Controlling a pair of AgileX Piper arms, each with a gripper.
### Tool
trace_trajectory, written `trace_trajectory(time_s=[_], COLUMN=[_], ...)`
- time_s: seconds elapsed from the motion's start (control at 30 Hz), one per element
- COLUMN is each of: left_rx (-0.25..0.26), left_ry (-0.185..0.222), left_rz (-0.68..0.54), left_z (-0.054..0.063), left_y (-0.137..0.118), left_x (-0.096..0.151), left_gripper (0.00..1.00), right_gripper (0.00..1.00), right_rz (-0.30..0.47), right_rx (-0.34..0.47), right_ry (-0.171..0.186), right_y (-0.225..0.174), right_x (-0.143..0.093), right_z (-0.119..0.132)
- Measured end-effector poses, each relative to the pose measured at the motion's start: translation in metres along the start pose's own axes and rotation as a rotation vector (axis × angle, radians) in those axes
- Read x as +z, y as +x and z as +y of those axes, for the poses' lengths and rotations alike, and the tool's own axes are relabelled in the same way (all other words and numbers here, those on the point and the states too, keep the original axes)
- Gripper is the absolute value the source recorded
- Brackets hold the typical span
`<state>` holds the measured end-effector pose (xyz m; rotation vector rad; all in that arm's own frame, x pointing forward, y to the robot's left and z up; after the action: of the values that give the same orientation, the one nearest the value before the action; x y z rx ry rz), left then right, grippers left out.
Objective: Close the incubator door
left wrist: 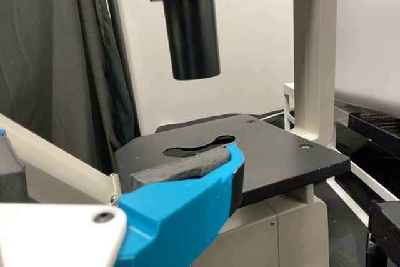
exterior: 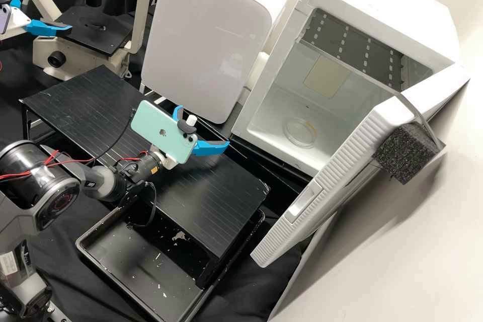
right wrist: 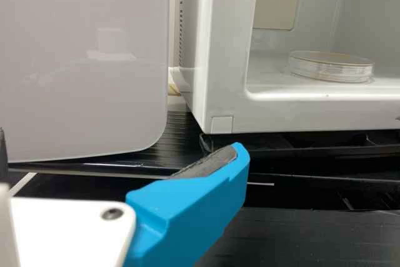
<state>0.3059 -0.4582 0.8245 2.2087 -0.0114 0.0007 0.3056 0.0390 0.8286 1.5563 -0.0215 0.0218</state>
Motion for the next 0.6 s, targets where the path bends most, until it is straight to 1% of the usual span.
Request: trace_trajectory(time_s=[0.33, 0.43, 0.5, 0.6], left_rx=[0.0, 0.0, 0.0, 0.0], left_ry=[0.0, 0.0, 0.0, 0.0], left_rz=[0.0, 0.0, 0.0, 0.0], left_z=[0.0, 0.0, 0.0, 0.0], left_y=[0.0, 0.0, 0.0, 0.0], left_x=[0.0, 0.0, 0.0, 0.0], left_gripper=[1.0, 1.0, 1.0, 1.0], right_gripper=[1.0, 1.0, 1.0, 1.0], right_rz=[0.006, 0.006, 0.012, 0.03], right_rx=[0.011, 0.023, 0.058, 0.143], right_ry=[0.0, -0.011, -0.015, -0.017], right_y=[-0.002, -0.012, -0.022, -0.039], right_x=[0.001, 0.006, 0.009, 0.013], right_z=[0.001, 0.003, 0.009, 0.02])
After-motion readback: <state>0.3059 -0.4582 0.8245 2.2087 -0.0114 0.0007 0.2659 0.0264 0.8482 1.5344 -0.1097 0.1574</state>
